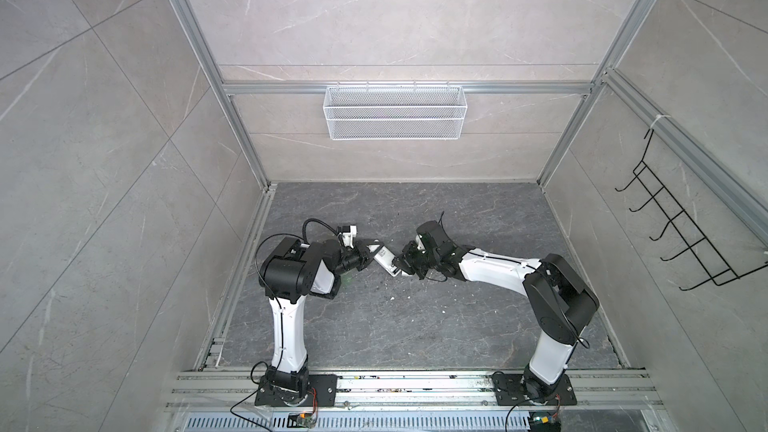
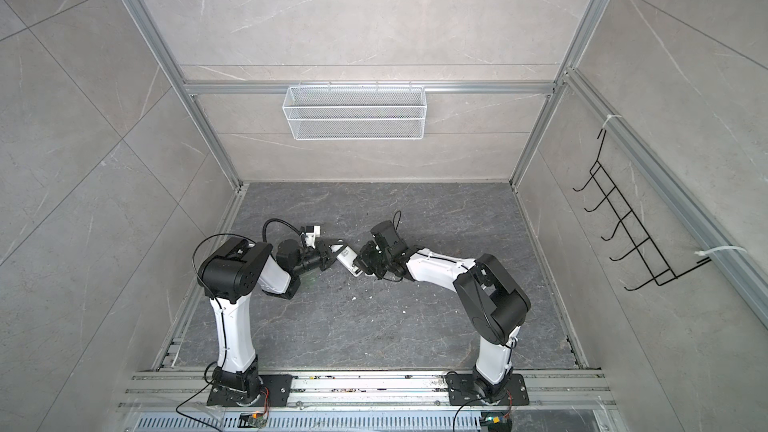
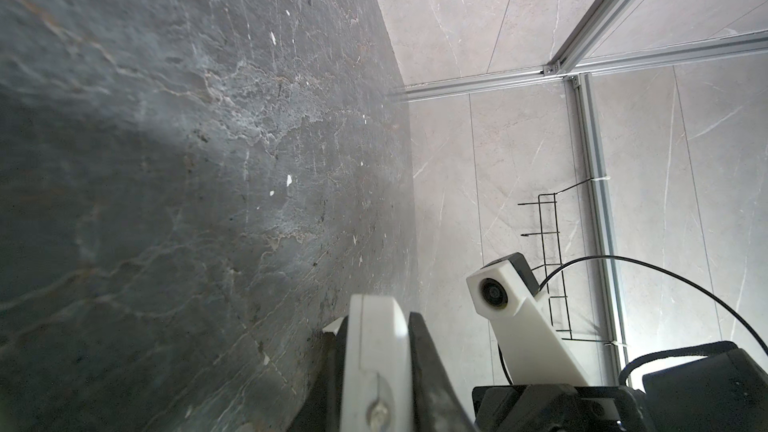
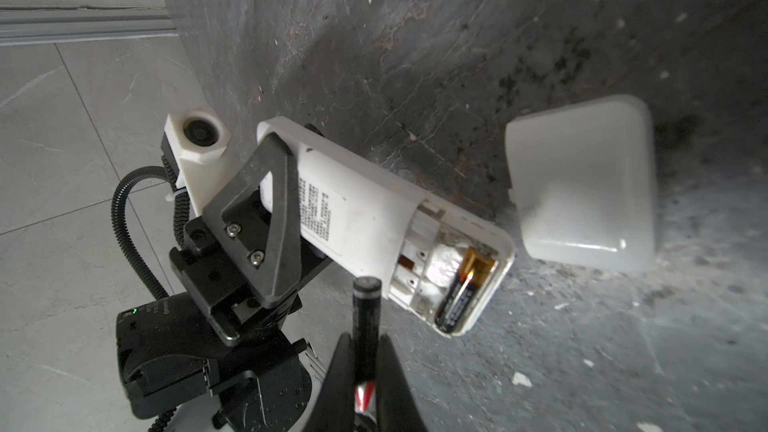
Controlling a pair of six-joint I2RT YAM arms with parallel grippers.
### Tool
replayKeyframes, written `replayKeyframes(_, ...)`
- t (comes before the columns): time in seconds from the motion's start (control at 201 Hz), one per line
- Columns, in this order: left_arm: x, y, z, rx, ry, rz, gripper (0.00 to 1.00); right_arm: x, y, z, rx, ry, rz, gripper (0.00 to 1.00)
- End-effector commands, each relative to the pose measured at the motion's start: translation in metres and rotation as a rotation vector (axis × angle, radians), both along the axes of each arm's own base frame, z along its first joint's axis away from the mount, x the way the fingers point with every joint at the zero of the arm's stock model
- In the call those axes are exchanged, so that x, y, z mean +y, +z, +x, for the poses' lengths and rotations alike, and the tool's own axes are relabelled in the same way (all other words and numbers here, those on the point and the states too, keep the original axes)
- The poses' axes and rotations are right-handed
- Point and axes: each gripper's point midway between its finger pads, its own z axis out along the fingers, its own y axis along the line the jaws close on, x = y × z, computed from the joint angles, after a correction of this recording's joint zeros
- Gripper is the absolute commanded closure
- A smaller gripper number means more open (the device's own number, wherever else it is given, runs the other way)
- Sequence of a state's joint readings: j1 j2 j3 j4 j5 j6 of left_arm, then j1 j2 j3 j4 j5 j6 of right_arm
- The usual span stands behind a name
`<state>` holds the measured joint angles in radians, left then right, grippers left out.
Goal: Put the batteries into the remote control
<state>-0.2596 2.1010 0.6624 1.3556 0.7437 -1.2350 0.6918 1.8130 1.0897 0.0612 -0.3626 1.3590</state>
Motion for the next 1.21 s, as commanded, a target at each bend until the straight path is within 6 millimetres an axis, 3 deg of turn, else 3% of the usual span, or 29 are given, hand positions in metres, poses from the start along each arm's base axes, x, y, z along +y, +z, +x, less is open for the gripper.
replayKeyframes(0.0,-0.003,0.025,0.002,-0.103,-0.027,-0.021,0.91,0.004,-0.006,-0.003,0.020,0.001,0.028,0.89)
replayKeyframes(0.558,-0.002,0.024,0.002,-0.102,-0.025,-0.019,0.91,0.000,-0.029,-0.008,0.069,-0.029,0.034,0.88)
replayKeyframes(1.205,0.001,0.028,0.003,-0.109,-0.016,-0.021,0.91,-0.002,-0.038,-0.010,0.093,-0.049,0.041,0.88)
